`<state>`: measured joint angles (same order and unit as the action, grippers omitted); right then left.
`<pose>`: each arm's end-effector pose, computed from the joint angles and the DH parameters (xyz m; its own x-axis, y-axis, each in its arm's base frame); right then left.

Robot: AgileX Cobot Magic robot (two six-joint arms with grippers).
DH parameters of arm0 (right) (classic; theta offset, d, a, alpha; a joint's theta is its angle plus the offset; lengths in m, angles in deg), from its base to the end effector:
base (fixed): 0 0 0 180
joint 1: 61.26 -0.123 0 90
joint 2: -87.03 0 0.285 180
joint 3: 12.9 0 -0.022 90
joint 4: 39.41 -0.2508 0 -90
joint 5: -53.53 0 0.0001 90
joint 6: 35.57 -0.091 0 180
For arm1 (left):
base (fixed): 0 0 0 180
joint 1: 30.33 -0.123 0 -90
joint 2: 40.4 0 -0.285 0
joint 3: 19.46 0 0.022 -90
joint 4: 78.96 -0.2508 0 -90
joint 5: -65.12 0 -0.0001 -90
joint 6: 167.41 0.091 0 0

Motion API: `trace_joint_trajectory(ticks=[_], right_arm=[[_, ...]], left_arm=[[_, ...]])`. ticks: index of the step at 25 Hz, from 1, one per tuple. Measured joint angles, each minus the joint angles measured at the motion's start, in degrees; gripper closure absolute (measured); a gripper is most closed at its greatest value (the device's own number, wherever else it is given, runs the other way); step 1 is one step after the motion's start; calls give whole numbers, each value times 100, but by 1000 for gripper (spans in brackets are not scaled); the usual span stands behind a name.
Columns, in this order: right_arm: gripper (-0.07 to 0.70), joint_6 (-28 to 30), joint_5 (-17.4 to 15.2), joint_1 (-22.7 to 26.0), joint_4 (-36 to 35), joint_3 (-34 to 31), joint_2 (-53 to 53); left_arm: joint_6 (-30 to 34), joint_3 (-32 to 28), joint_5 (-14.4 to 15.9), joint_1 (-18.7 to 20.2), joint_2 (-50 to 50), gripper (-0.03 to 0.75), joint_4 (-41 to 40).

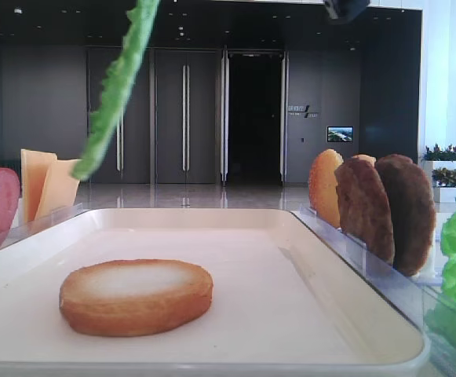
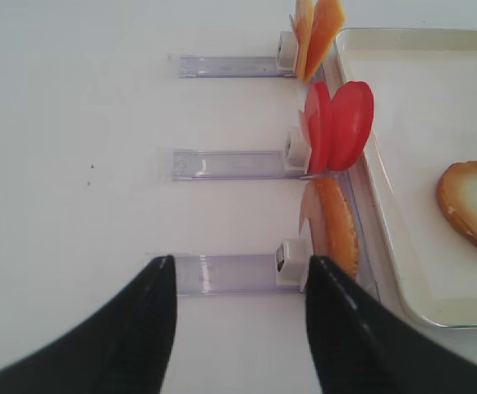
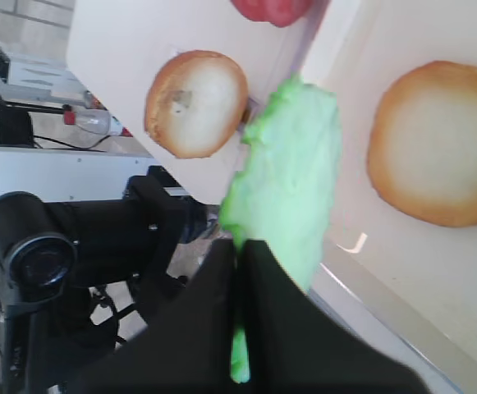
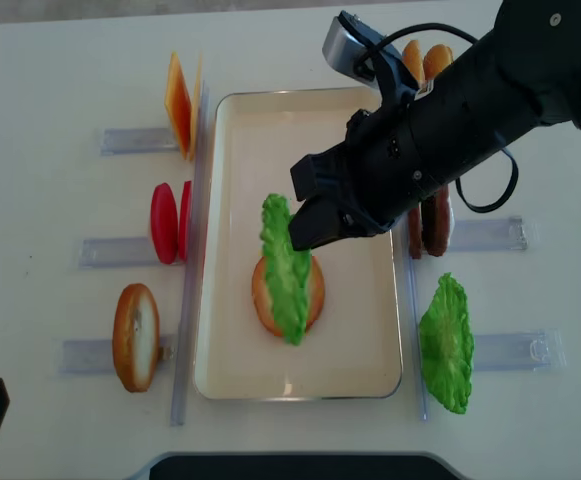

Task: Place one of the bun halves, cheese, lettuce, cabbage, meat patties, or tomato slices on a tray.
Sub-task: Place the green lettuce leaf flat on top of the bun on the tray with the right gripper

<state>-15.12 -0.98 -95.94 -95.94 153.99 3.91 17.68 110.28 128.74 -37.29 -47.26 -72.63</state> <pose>0.2222 0.2289 0.2844 -0.9044 -0.3083 -0.2950 -0.4219 0.5422 0.7266 -0.0052 -0.0097 0.2655 -0.5063 -0.0221 -0.8621 -0.0162 0.9997 -0.0162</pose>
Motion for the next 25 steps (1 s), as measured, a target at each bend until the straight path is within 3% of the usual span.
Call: trace_joint_trajectory(ticks=[6,11,19,25], right_arm=[[605,856,-10,0,-1217,0,411],[605,1359,-96,0,-1744,0,907],[605,1696,-79,0,-1954,0,1248],[605,1827,147,0,-1956,0,1280]], left_arm=[[0,0,0,0,0,325,0],[0,0,0,0,0,325,0],[0,0,0,0,0,325,0],[0,0,0,0,0,325,0]])
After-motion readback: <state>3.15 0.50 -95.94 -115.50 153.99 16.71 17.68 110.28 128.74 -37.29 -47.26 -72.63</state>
